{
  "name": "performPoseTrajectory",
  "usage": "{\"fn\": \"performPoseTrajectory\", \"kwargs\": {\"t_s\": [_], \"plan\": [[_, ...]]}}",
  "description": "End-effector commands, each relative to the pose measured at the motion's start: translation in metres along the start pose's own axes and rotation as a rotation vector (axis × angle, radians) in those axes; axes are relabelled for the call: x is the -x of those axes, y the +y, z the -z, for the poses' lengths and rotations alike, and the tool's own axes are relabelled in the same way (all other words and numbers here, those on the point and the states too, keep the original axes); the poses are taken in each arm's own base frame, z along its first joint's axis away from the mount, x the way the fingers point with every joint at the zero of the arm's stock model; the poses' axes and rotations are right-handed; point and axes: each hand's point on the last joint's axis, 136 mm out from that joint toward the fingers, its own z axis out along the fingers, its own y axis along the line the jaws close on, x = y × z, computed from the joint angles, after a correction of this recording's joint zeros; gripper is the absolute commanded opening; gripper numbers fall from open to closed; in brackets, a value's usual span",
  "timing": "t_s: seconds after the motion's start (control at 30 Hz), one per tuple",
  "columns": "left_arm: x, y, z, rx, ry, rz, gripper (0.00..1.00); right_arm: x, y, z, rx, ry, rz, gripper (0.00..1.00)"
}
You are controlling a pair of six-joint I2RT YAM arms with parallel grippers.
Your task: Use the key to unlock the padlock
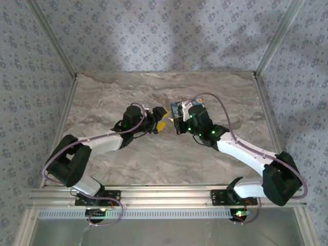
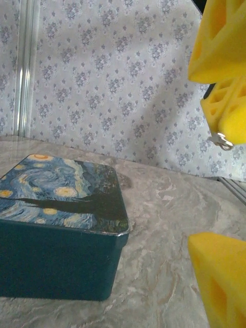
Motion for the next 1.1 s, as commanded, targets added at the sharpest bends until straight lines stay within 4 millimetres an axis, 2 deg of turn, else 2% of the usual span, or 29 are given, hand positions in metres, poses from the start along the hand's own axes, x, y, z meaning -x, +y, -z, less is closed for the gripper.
{"fn": "performPoseTrajectory", "kwargs": {"t_s": [0.0,0.47,0.77,0.87,1.07], "plan": [[-0.004,-0.021,-0.004,-0.077,0.018,0.002,0.7,0.015,0.013,-0.002,0.043,-0.038,0.01,0.0],[-0.005,-0.015,-0.009,-0.057,0.023,-0.003,0.22,0.009,0.016,-0.006,0.045,-0.02,-0.001,0.0],[-0.002,-0.011,-0.007,-0.022,0.002,-0.062,0.01,0.003,0.013,-0.003,0.044,0.005,-0.007,0.0],[-0.001,-0.016,-0.004,-0.018,-0.016,-0.14,0.0,0.002,0.011,0.002,0.078,0.012,-0.032,0.0],[0.0,-0.04,0.007,-0.041,-0.051,-0.36,0.0,0.016,0.003,0.024,0.231,-0.063,-0.146,0.25]]}}
